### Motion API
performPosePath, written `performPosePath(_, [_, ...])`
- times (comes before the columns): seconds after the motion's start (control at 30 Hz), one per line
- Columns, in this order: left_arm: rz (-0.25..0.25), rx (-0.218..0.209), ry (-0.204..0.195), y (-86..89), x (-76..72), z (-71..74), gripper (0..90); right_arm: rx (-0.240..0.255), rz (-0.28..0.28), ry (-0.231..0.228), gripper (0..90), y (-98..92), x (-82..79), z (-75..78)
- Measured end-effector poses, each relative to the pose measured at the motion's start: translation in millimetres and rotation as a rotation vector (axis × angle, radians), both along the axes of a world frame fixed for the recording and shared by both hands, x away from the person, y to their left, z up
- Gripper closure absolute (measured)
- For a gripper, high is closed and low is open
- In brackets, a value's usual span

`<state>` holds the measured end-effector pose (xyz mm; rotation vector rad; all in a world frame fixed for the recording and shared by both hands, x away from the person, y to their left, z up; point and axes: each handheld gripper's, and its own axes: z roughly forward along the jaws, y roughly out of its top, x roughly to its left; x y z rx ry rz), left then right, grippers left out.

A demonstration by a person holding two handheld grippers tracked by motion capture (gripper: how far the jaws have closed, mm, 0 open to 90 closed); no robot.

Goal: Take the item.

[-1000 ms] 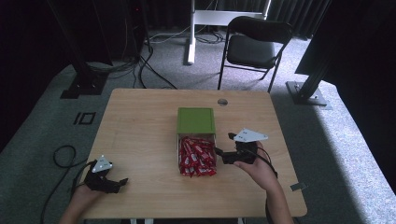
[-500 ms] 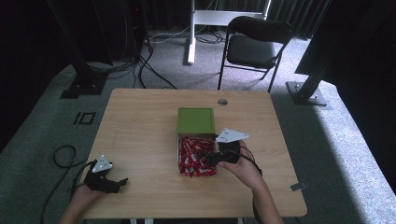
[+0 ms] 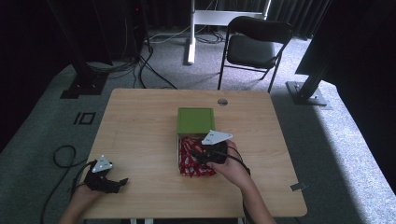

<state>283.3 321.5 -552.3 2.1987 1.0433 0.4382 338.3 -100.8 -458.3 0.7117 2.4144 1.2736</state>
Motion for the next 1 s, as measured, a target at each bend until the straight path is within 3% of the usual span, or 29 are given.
performPosePath(0.27, [0.000, 0.000, 0.000, 0.0, 0.0, 0.0, 1.6, -0.064, -0.012, 0.043, 55.8, 10.7, 6.1, -6.8])
performPosePath(0.4, [0.001, -0.002, 0.000, -0.1, 0.0, -0.1, 1.6, -0.104, -0.076, 0.067, 62.2, 15.6, 10.9, -11.0])
performPosePath(0.57, [0.001, -0.002, 0.000, -0.1, 0.0, -0.1, 1.6, -0.141, -0.122, 0.082, 63.9, 20.3, 13.6, -13.5])
performPosePath(0.73, [0.001, -0.002, 0.000, -0.1, 0.0, -0.1, 1.6, -0.148, -0.144, 0.093, 65.7, 26.2, 14.5, -18.8])
performPosePath(0.8, [0.001, -0.002, 0.000, -0.1, -0.1, -0.1, 1.6, -0.159, -0.156, 0.122, 69.9, 28.6, 14.2, -21.4])
performPosePath(1.0, [0.001, -0.002, 0.001, -0.1, -0.1, -0.1, 1.6, -0.144, -0.179, 0.125, 78.9, 26.6, 13.8, -19.5])
